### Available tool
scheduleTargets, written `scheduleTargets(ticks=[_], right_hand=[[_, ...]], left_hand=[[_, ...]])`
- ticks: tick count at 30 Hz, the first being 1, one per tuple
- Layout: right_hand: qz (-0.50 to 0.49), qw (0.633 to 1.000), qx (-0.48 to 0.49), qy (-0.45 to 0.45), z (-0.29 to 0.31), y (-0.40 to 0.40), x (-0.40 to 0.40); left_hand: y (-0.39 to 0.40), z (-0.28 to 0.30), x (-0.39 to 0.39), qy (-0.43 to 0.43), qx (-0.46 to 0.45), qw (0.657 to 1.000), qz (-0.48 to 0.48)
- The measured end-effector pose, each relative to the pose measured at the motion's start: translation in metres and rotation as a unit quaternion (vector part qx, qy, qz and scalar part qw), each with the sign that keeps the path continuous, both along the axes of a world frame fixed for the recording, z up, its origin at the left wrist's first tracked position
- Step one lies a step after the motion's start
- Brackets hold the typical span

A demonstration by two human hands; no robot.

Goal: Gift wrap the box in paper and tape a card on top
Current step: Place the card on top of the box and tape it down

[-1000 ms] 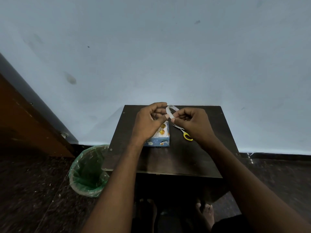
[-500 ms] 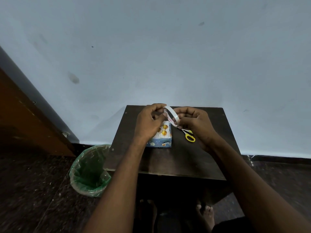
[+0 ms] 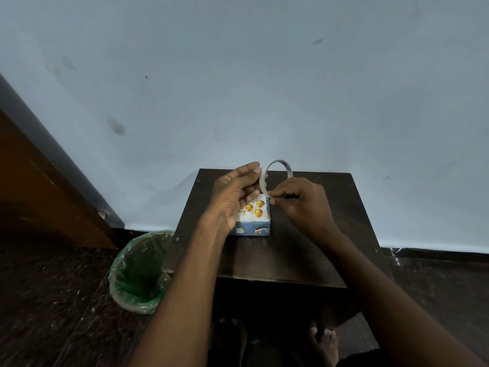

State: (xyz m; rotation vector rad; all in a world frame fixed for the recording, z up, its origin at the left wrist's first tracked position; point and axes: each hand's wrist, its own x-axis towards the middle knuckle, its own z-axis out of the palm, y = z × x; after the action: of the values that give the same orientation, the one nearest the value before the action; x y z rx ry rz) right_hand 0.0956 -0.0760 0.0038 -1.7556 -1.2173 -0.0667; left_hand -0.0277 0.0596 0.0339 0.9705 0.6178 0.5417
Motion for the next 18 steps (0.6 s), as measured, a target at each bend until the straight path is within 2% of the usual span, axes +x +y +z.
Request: scheduleTargets(ticks=[3, 6, 8, 12, 18], right_hand=[[-0.001, 0.998, -0.019, -0.059, -0.002, -0.002, -0.003], [-0.063, 0.990, 0.065, -0.105, 0.007, -0.005, -0.008], [-0.102, 0.986, 0.113, -0.065, 0.017, -0.007, -0.005], [0.014, 0.997, 0.053, 0.063, 0.023, -0.015, 0.009], [0.023, 0.997, 0.019, 0.069, 0.024, -0.021, 0.018]], left_hand=[[0.000, 0.001, -0.001, 0.007, 0.061, 0.998, 0.007], [-0.002, 0.002, -0.003, 0.017, 0.154, 0.988, -0.017], [-0.003, 0.003, -0.005, 0.018, 0.214, 0.976, -0.046], [-0.003, 0.000, -0.006, 0.016, 0.280, 0.955, -0.091], [-0.005, 0.000, -0.001, 0.013, 0.286, 0.955, -0.077]])
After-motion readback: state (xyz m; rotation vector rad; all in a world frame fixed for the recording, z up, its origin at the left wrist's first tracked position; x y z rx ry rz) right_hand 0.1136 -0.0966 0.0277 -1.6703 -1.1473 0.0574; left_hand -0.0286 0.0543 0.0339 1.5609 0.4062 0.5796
